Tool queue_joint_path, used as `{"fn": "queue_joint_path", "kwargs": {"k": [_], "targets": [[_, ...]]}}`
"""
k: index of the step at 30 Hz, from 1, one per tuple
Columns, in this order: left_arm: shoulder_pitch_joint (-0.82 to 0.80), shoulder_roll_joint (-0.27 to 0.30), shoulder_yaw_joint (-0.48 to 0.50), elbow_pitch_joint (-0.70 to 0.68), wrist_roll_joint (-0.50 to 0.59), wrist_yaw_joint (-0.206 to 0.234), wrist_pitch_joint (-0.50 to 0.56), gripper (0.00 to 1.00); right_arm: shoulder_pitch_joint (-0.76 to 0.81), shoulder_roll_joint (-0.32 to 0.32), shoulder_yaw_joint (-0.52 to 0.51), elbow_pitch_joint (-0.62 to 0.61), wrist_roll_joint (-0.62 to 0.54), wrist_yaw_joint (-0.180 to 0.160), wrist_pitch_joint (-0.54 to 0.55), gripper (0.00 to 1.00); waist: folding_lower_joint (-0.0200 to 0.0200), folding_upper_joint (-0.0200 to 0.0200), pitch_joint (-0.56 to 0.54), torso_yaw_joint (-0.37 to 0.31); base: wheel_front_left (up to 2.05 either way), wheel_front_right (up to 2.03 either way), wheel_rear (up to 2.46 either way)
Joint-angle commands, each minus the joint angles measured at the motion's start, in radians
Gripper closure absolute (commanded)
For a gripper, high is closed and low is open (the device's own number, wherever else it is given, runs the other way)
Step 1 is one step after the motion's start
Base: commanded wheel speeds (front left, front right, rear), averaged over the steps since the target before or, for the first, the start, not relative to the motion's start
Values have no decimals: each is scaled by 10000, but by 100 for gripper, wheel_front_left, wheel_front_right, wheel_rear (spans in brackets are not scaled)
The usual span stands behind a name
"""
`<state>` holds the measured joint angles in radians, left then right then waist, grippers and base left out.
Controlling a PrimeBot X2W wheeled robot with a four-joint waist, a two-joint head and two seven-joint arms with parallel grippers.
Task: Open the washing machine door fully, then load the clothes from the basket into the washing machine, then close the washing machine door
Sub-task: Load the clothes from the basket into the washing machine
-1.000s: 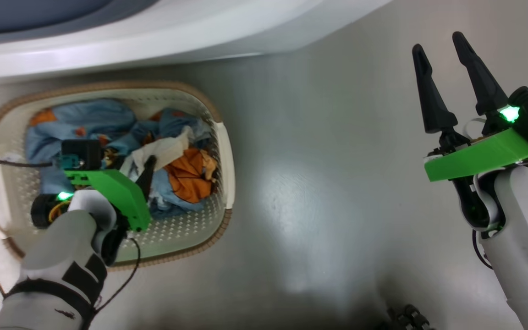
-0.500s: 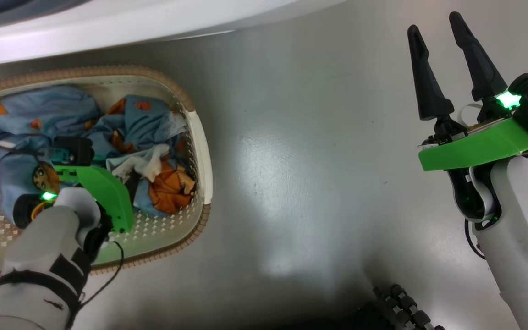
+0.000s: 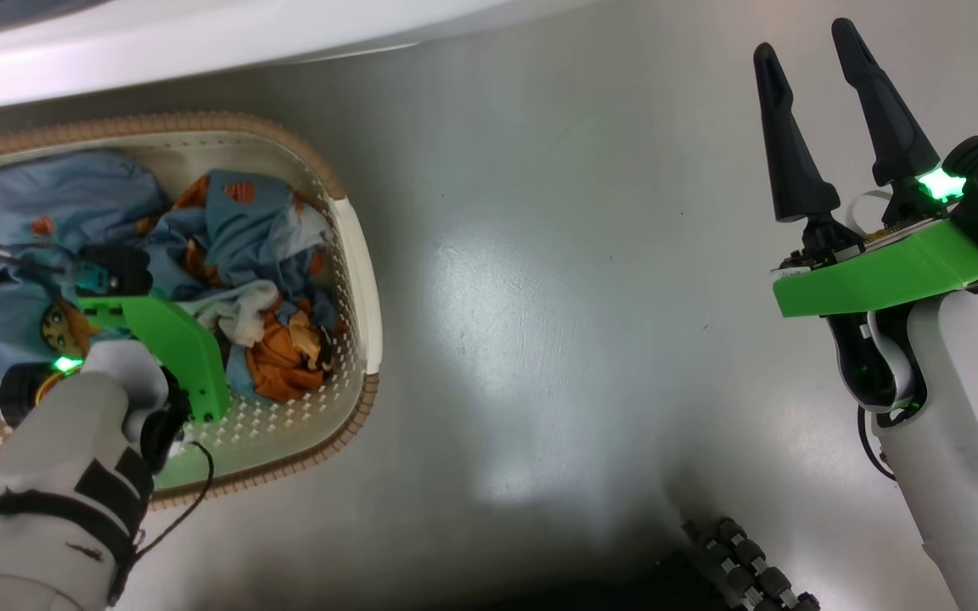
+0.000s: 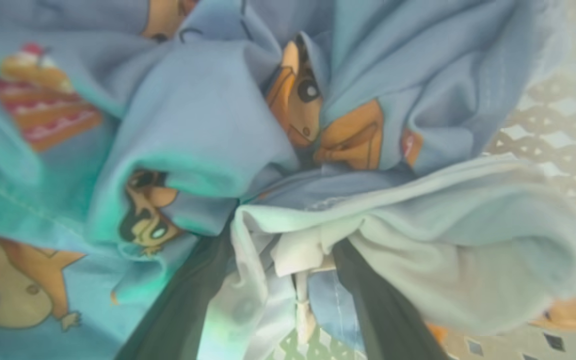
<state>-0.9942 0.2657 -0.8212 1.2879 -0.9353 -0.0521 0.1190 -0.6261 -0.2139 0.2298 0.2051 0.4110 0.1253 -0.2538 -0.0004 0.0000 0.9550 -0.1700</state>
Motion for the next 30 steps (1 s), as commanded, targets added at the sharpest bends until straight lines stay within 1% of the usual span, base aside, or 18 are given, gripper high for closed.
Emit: {"fn": "queue_joint_path", "kwargs": {"k": [1, 4, 5, 6, 7, 8, 14, 19, 24, 30], "targets": [[89, 243, 213, 7, -59, 0, 4, 0, 477, 33, 113, -216, -146, 54, -80, 0, 4, 0, 41, -25, 0, 0, 0], [69, 140, 194, 13, -106, -81, 216, 0, 523, 55, 96, -222, -172, 54, -80, 0, 4, 0, 55, -35, 0, 0, 0], [71, 138, 181, 14, -107, -106, 228, 11, 529, 78, 99, -217, -183, 54, -80, 0, 4, 0, 45, -43, 0, 0, 0], [66, 142, 172, 16, -101, -128, 181, 48, 512, 104, 108, -208, -185, 54, -80, 0, 4, 0, 28, -56, 0, 0, 0], [68, 149, 172, 17, -105, -148, 125, 78, 488, 126, 120, -194, -181, 54, -80, 0, 4, 0, 7, -70, 0, 0, 0], [75, 160, 175, 18, -114, -167, 84, 100, 461, 147, 135, -181, -174, 54, -80, 0, 4, 0, -14, -88, 0, 0, 0], [178, 185, 212, 22, -203, -315, -145, 100, 391, 252, 150, -65, -101, 54, -80, 0, 4, 0, -289, -124, 0, 0, 0], [419, 113, 243, 24, -306, -517, -536, 100, 371, 352, 155, -10, 2, 54, -80, 0, 4, 0, -785, -88, 0, 0, 0], [800, 27, 274, -7, -432, -689, -1147, 100, 452, 442, 181, 104, 78, 54, -80, 0, 4, 0, -1558, 11, 0, 0, 0], [1610, -62, 301, -315, -646, -775, -2246, 100, 772, 421, 225, 316, 175, 54, -80, 0, 4, 0, -2844, 91, 0, 0, 0]]}}
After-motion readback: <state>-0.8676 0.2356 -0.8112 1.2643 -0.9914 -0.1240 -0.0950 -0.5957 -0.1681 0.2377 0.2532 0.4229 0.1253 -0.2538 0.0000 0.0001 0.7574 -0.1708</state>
